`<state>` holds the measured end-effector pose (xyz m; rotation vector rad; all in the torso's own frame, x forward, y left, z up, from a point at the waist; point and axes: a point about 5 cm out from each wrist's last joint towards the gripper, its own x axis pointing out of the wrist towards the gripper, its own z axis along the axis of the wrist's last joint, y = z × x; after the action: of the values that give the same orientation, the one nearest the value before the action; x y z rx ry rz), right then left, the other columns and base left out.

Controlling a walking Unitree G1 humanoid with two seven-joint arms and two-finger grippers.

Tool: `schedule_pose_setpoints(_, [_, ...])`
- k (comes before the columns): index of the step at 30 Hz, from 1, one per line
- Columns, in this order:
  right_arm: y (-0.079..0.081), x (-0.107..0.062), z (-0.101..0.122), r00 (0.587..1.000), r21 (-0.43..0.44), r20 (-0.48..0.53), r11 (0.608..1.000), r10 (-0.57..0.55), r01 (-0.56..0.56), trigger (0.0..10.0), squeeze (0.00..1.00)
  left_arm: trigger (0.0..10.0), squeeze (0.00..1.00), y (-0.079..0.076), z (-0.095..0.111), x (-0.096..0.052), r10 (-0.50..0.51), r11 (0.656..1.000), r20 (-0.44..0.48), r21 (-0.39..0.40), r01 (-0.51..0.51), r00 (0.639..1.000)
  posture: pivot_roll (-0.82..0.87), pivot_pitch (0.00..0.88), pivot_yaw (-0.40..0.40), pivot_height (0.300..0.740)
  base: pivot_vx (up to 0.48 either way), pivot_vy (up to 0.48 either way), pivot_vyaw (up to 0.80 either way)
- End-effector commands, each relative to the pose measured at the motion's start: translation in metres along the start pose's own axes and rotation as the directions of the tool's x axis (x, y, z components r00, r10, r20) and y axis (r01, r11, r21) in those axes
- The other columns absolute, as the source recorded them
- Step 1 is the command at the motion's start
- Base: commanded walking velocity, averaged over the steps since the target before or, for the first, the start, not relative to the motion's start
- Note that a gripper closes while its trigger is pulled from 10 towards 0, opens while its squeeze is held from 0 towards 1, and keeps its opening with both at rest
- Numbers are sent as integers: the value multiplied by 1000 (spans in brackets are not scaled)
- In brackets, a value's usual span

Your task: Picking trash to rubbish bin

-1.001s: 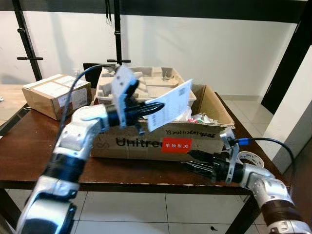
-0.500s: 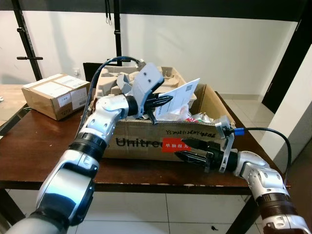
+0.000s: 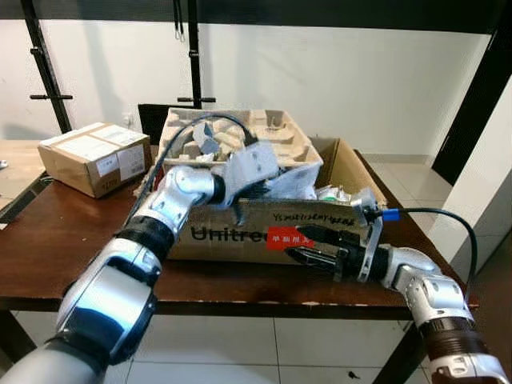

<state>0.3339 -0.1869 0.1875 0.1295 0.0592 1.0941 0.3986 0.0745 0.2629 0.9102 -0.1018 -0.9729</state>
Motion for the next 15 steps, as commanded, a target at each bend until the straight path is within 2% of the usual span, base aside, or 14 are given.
schedule_pose_setpoints(1, [1, -1, -1, 1000, 2, -4, 1000, -4, 4, 10000, 0, 10000, 0, 3, -8, -3, 17, 998, -81, 57, -12, 997, 31, 0, 0, 740, 0, 0, 0])
schedule_pose_setpoints(2, [0, -1, -1, 1000, -1, -4, 1000, -8, 8, 10000, 0, 10000, 0, 5, -10, -3, 58, 994, -102, 100, -47, 993, 34, 0, -1, 740, 0, 0, 0])
schedule_pose_setpoints(3, [0, -1, -1, 1000, -1, -4, 1000, -8, 8, 10000, 0, 10000, 0, 5, -10, -3, 58, 994, -102, 100, -47, 993, 34, 0, -1, 740, 0, 0, 0])
schedule_pose_setpoints(4, [0, -1, 0, 1000, -3, -4, 1000, -10, 10, 10000, 0, 10000, 0, 8, -10, -3, 91, 988, -110, 134, -76, 990, 34, 0, -1, 740, 0, 0, 0])
schedule_pose_setpoints(7, [0, 0, 0, 1000, -3, -3, 1000, -10, 10, 10000, 0, 10000, 0, 7, -14, -4, 91, 984, -144, 166, -66, 985, 35, 0, 0, 740, 0, 0, 0])
schedule_pose_setpoints(10, [0, 0, 0, 1000, -3, -2, 1000, -10, 10, 10000, 0, 10000, 0, 4, -18, -4, 69, 985, -164, 169, -41, 984, 35, 0, 2, 740, 0, 0, 0])
schedule_pose_setpoints(12, [0, 1, 0, 1000, -4, -1, 1000, -10, 10, 10000, 0, 10000, 0, -1, -24, -5, 19, 990, -193, 139, 9, 981, 35, 0, 1, 740, 0, 0, 0])
schedule_pose_setpoints(13, [0, 1, 0, 1000, -4, -1, 1000, -11, 11, 10000, 0, 10000, 110, -2, -26, -5, 11, 993, -195, 121, 13, 981, 35, 0, -1, 740, 0, 0, 0])
schedule_pose_setpoints(14, [0, 1, 0, 1000, -4, -1, 1000, -11, 11, 10000, 0, 10000, 110, -2, -26, -5, 11, 993, -195, 121, 13, 981, 35, 0, -1, 740, 0, 0, 0])
schedule_pose_setpoints(15, [0, 1, 1, 1000, -4, -1, 1000, -12, 12, 10000, 0, 10000, 882, 0, -25, -5, 23, 995, -185, 103, -4, 982, 36, 0, -3, 740, 0, 0, 0])
